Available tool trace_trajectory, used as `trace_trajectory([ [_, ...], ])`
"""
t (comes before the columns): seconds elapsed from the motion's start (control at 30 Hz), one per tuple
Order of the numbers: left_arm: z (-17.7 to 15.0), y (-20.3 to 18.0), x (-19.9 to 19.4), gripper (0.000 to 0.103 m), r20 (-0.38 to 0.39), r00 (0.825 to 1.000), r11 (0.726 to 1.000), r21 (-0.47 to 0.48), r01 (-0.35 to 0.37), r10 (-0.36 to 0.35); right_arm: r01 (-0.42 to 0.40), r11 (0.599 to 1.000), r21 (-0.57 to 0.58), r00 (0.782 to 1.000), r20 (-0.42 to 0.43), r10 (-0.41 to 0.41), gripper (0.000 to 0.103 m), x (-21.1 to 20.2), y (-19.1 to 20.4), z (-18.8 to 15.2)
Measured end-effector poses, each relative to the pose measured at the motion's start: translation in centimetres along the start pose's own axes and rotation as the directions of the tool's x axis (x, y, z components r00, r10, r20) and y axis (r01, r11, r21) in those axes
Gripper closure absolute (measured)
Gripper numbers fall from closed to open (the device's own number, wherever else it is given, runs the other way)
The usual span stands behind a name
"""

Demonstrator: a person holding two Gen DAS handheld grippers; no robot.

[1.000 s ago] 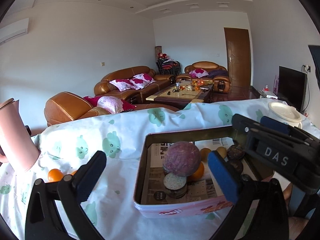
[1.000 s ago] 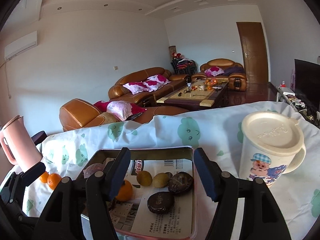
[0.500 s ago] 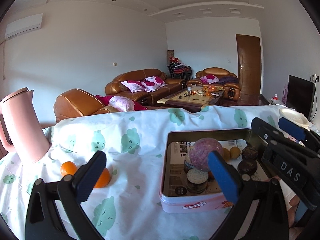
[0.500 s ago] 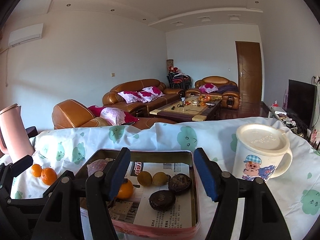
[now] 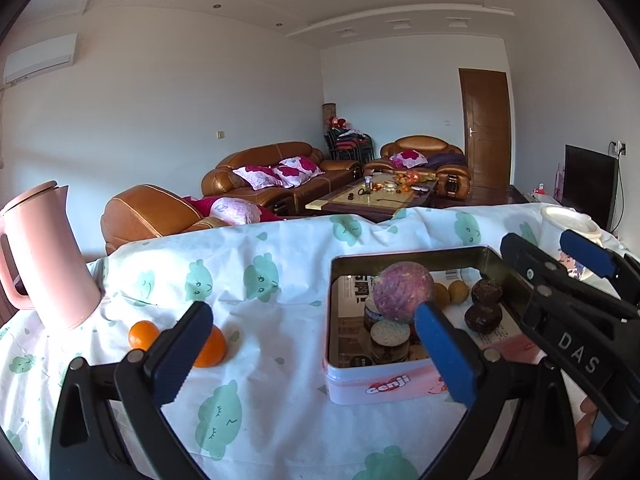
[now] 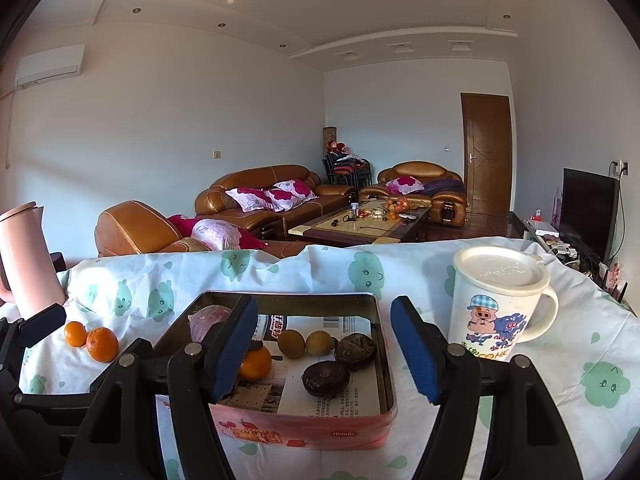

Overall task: Organize fruits
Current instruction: 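Move both open tools back toward the two remaining oranges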

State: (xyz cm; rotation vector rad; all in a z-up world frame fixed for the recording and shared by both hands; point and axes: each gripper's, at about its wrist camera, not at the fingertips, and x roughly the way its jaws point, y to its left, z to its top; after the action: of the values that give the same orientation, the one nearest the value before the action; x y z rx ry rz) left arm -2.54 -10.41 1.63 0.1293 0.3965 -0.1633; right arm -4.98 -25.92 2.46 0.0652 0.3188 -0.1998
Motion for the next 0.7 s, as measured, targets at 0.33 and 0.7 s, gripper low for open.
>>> trace_trajectory([
  [0.33,-0.5,1.8,-0.1,0.000,-0.052,0.998,0.999,0.007,0.035,-0.035,0.003,1.000,0.007,0.998,-0.055,-0.003,0.032,-0.9,1.6,-0.6],
  [0.7,-0.8,10.2,2.3,0.000,-0.116,0.987,0.993,-0.019,-0.117,0.114,-0.117,0.986,0.120,0.973,-0.183,0.138,0.032,1.2,5.8,-1.6],
])
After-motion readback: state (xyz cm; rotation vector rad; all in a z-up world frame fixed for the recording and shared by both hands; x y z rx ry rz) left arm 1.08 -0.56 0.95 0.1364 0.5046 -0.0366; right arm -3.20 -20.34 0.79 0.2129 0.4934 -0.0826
